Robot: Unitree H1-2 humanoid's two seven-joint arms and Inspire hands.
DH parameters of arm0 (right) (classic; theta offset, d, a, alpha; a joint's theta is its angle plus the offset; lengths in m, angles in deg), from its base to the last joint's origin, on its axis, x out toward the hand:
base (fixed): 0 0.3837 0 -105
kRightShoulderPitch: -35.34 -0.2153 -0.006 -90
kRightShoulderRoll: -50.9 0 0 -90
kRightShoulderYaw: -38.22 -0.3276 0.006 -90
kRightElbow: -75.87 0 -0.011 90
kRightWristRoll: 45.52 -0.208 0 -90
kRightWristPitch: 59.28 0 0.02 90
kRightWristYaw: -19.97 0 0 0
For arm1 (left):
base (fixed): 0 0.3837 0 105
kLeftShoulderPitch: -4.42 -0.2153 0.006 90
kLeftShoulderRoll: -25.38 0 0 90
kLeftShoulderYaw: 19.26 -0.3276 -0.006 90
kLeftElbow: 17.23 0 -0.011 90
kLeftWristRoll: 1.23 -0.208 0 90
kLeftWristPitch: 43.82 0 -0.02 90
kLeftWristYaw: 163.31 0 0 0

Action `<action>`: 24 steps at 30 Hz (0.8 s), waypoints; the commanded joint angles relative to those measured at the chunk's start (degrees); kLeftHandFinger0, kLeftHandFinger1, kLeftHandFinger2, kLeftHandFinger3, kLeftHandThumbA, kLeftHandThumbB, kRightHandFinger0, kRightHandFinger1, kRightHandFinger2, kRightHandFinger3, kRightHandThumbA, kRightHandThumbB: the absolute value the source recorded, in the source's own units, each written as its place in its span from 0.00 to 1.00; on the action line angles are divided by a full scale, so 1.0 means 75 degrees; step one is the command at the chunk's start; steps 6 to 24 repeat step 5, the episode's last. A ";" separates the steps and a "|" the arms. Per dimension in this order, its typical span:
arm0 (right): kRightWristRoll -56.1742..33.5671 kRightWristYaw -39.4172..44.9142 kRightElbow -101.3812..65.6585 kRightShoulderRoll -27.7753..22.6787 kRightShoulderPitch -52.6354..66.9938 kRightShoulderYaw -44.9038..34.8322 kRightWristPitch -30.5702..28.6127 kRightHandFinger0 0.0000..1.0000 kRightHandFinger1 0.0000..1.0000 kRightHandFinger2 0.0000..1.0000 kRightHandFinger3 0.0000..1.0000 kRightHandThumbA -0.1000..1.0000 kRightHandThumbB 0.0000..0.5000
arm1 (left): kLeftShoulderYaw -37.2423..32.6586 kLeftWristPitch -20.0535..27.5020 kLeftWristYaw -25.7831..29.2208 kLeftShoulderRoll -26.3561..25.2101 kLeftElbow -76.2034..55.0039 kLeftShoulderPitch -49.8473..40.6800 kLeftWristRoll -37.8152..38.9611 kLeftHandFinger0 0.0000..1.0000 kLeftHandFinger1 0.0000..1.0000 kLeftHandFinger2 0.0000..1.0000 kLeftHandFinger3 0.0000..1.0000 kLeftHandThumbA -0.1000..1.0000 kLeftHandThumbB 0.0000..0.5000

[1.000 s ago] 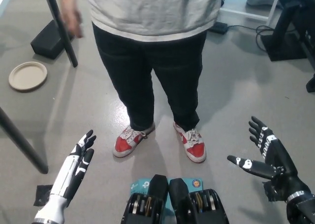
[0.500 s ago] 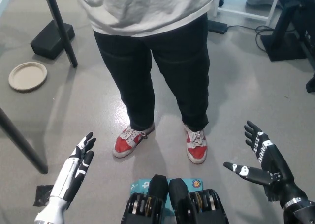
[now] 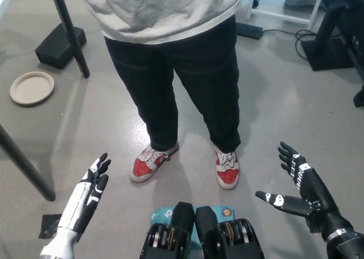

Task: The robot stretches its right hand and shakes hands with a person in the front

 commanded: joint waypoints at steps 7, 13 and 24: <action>0.0254 -0.0204 -0.0243 -0.0171 -0.0248 0.0070 -0.0206 1.00 1.00 1.00 1.00 1.00 0.65 | 0.0065 0.0165 0.0020 -0.0031 -0.0183 0.0106 0.0077 1.00 1.00 1.00 1.00 1.00 0.12; 0.0254 -0.0204 -0.0243 -0.0171 -0.0248 0.0070 -0.0206 1.00 1.00 1.00 1.00 1.00 0.65 | 0.0065 0.0165 0.0020 -0.0031 -0.0183 0.0106 0.0077 1.00 1.00 1.00 1.00 1.00 0.12; 0.0254 -0.0204 -0.0243 -0.0171 -0.0248 0.0070 -0.0206 1.00 1.00 1.00 1.00 1.00 0.65 | 0.0065 0.0165 0.0020 -0.0031 -0.0183 0.0106 0.0077 1.00 1.00 1.00 1.00 1.00 0.12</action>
